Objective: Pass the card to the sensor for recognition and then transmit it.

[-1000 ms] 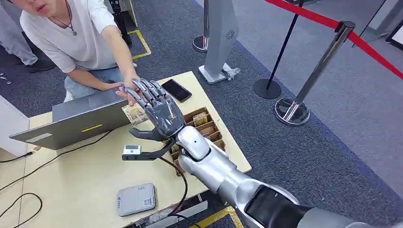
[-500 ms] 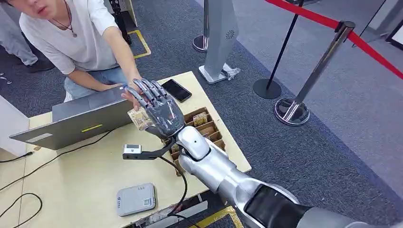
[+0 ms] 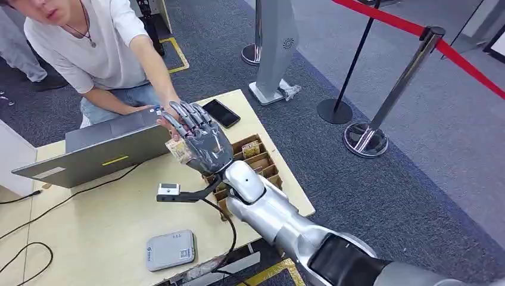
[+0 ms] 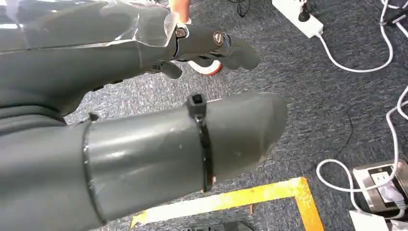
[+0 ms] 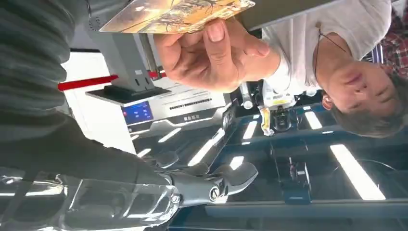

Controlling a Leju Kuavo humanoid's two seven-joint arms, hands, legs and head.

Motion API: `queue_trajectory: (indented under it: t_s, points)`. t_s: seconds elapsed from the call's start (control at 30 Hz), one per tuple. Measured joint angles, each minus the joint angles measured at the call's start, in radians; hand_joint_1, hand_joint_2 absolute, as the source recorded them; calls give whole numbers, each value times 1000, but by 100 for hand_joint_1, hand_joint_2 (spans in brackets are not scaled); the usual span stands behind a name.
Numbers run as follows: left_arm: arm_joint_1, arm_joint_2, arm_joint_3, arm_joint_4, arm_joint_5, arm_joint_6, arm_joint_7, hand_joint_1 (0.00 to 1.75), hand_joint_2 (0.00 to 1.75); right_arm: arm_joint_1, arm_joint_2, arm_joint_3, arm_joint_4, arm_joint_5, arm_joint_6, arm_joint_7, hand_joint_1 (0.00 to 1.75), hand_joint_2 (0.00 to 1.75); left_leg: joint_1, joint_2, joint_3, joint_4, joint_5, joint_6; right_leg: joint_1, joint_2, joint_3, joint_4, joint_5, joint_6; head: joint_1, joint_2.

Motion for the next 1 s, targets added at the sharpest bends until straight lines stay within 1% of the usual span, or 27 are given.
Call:
queue_trajectory:
  t_s: [0.33,0.7,0.73,0.77,0.8,0.83,0.87,0.9,0.93,1.0]
  points:
    - [0,1,0,0,-5,-2,3,0,0,48,-20,0,-71,33,-3,14,0,175,0,0,0,0,0,0,0,0,0,0,0,0,0,0]
    - [1,1,0,0,0,-2,0,0,0,61,-32,0,-103,34,2,17,0,175,0,0,0,0,0,0,0,0,0,0,0,0,0,0]
    - [1,1,0,0,1,-2,-2,0,0,61,-32,0,-103,34,2,17,5,175,0,0,0,0,0,0,0,0,0,0,0,0,0,0]
    - [1,1,0,0,2,-1,-4,0,0,61,-33,0,-103,34,2,17,38,175,0,0,0,0,0,0,0,0,0,0,0,0,0,0]
    - [1,1,0,0,2,-1,-5,0,0,61,-34,0,-103,34,4,17,140,175,0,0,0,0,0,0,0,0,0,0,0,0,0,0]
    - [1,1,0,0,3,-1,-5,0,0,61,-34,0,-103,34,5,17,154,175,0,0,0,0,0,0,0,0,0,0,0,0,0,0]
    - [2,1,0,0,3,0,-7,0,0,61,-34,0,-103,34,7,16,154,175,0,0,0,0,0,0,0,0,0,0,0,0,0,0]
    - [2,1,0,0,4,0,-9,0,0,61,-34,0,-103,34,8,16,161,175,0,0,0,0,0,0,0,0,0,0,0,0,0,0]
    - [2,1,0,0,3,0,-10,0,0,61,-34,0,-103,34,8,15,175,175,0,0,0,0,0,0,0,0,0,0,0,0,0,0]
    - [2,1,0,0,3,0,-12,0,0,61,-35,0,-103,34,9,15,175,175,0,0,0,0,0,0,0,0,0,0,0,0,0,0]
